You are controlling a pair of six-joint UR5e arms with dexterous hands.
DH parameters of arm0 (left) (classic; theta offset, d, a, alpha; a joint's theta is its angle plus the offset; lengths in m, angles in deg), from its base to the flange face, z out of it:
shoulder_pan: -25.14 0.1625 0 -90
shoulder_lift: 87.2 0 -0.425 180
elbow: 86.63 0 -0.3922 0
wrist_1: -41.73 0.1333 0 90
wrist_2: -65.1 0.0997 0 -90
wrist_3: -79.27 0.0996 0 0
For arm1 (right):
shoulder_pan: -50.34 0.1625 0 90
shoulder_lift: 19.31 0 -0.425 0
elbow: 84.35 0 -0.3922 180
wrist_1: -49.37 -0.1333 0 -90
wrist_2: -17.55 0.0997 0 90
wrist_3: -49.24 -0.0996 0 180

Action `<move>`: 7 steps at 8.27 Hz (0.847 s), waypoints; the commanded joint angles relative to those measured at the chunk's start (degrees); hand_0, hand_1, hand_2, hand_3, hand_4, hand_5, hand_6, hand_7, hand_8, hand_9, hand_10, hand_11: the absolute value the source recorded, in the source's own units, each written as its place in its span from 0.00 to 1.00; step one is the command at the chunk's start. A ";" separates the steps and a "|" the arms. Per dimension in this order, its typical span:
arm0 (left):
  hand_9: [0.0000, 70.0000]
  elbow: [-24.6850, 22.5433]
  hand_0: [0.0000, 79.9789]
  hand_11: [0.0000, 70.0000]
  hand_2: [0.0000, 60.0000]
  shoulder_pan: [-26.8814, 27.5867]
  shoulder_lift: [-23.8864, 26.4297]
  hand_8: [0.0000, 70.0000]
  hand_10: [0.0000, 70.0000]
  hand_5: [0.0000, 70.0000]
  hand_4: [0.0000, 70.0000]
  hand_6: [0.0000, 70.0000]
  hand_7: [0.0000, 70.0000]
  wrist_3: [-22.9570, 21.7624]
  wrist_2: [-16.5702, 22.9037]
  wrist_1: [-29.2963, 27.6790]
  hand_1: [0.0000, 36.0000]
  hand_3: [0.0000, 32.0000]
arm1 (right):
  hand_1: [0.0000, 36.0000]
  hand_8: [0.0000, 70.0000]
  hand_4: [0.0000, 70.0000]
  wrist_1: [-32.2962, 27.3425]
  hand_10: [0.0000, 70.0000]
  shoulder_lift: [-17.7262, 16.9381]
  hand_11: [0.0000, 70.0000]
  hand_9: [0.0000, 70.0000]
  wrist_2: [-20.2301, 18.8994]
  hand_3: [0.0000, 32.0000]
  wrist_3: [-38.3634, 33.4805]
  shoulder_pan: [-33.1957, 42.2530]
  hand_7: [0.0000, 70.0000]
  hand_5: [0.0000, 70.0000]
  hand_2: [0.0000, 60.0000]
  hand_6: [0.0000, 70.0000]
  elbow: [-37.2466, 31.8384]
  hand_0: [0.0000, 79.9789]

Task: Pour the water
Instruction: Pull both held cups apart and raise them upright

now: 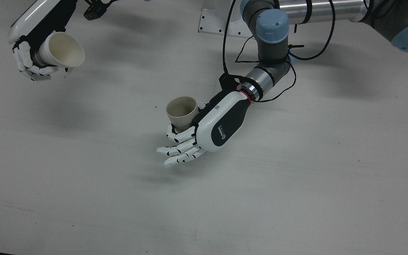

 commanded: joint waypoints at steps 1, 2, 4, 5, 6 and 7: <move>0.15 -4.92 0.80 0.30 1.00 -0.40 -1.74 0.19 0.19 1.00 1.00 0.28 0.33 -0.03 0.30 4.08 0.97 0.00 | 0.66 0.64 1.00 -5.82 0.51 0.03 0.74 0.74 1.52 0.00 -4.84 -0.72 0.64 0.93 0.47 0.64 -0.23 0.98; 0.15 -5.54 0.80 0.30 1.00 -0.41 -2.09 0.18 0.19 1.00 1.00 0.28 0.33 -0.11 0.82 4.43 0.97 0.00 | 0.66 0.65 1.00 -10.19 0.52 0.03 0.75 0.75 1.52 0.00 -4.66 -0.80 0.65 0.94 0.49 0.65 -0.23 0.99; 0.15 -5.98 0.80 0.30 1.00 -0.76 -2.27 0.19 0.19 1.00 1.00 0.27 0.32 -2.30 0.91 5.57 0.97 0.00 | 0.65 0.70 1.00 -27.62 0.57 -3.81 0.81 0.82 1.26 0.00 -0.03 -0.80 0.71 0.98 0.59 0.72 1.78 0.95; 0.15 -5.99 0.80 0.30 1.00 -0.93 -2.27 0.18 0.19 1.00 1.00 0.27 0.32 -2.75 0.91 5.75 0.96 0.00 | 0.64 0.71 1.00 -32.68 0.57 -6.01 0.81 0.82 0.91 0.00 0.43 -0.80 0.72 0.99 0.60 0.74 2.49 0.93; 0.15 -6.16 0.80 0.30 1.00 -1.11 -2.27 0.18 0.19 1.00 1.00 0.27 0.32 -2.84 1.26 5.75 0.97 0.00 | 0.64 0.71 1.00 -37.08 0.56 -9.43 0.79 0.82 0.91 0.00 0.35 -0.80 0.74 1.00 0.63 0.76 4.06 0.94; 0.15 -5.99 0.80 0.30 1.00 -1.37 -2.27 0.18 0.19 1.00 1.00 0.27 0.32 -3.01 3.18 5.75 0.97 0.00 | 0.63 0.71 1.00 -47.13 0.56 -12.85 0.80 0.83 0.12 0.00 2.70 0.24 0.74 1.00 0.64 0.76 4.34 0.93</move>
